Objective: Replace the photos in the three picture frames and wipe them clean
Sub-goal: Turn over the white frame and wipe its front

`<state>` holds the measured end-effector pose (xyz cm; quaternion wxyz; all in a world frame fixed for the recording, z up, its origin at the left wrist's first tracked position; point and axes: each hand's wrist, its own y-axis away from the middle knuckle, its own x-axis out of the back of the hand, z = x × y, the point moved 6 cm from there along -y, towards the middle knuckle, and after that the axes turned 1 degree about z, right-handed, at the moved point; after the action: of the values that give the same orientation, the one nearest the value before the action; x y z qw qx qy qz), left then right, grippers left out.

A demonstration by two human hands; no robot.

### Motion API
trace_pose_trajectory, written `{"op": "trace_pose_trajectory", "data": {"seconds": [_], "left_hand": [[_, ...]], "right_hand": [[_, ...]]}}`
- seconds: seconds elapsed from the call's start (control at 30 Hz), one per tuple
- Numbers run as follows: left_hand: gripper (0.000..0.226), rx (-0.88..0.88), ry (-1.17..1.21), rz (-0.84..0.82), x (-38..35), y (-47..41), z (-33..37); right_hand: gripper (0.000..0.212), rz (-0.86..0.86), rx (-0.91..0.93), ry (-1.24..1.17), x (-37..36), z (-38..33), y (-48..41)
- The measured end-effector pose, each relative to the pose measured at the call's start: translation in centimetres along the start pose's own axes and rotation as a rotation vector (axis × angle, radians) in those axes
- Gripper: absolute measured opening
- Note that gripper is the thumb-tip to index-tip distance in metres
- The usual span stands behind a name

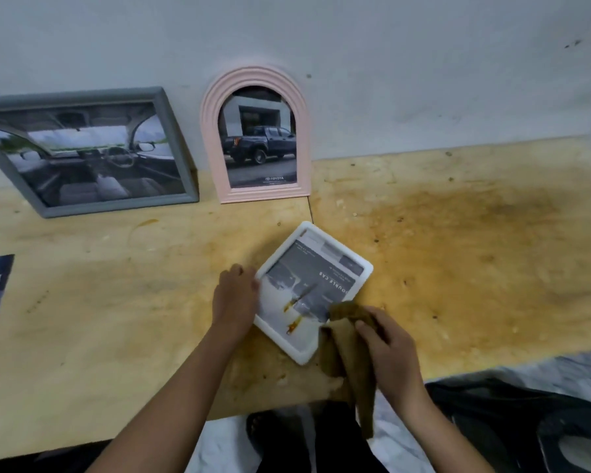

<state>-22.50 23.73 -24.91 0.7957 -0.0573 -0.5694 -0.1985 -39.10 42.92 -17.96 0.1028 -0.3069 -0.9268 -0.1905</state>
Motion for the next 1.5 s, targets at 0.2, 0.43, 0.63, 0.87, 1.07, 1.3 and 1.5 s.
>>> {"op": "trace_pose_trajectory", "data": {"seconds": [0.2, 0.43, 0.63, 0.87, 1.07, 1.3, 1.5], "left_hand": [[0.034, 0.15, 0.308, 0.155, 0.2, 1.2, -2.6], [0.057, 0.318, 0.268, 0.048, -2.4, 3.9, -1.5], [0.053, 0.4, 0.241, 0.002, -3.1, 3.9, -1.0], [0.051, 0.421, 0.193, -0.007, -3.2, 3.8, -0.9], [0.049, 0.417, 0.166, 0.017, -3.3, 4.0, -0.9], [0.048, 0.427, 0.188, 0.029, -3.3, 4.0, -1.0], [0.046, 0.417, 0.221, 0.062, -3.3, 4.1, -1.1]], "right_hand": [[0.02, 0.105, 0.28, 0.084, 0.6, -4.7, -6.9], [0.062, -0.285, 0.496, 0.921, -8.8, 1.4, -11.6], [0.068, -0.333, 0.516, 0.977, -11.0, 1.9, -11.2], [0.061, -0.65, 0.773, 0.987, -12.6, 2.2, -9.0], [0.061, -0.963, 0.922, 0.912, -12.9, 2.0, -8.4], [0.053, -1.11, 0.945, 0.796, -12.3, 2.2, -7.9], [0.057, -1.223, 0.942, 0.743, -12.0, 2.0, -7.7]]}}
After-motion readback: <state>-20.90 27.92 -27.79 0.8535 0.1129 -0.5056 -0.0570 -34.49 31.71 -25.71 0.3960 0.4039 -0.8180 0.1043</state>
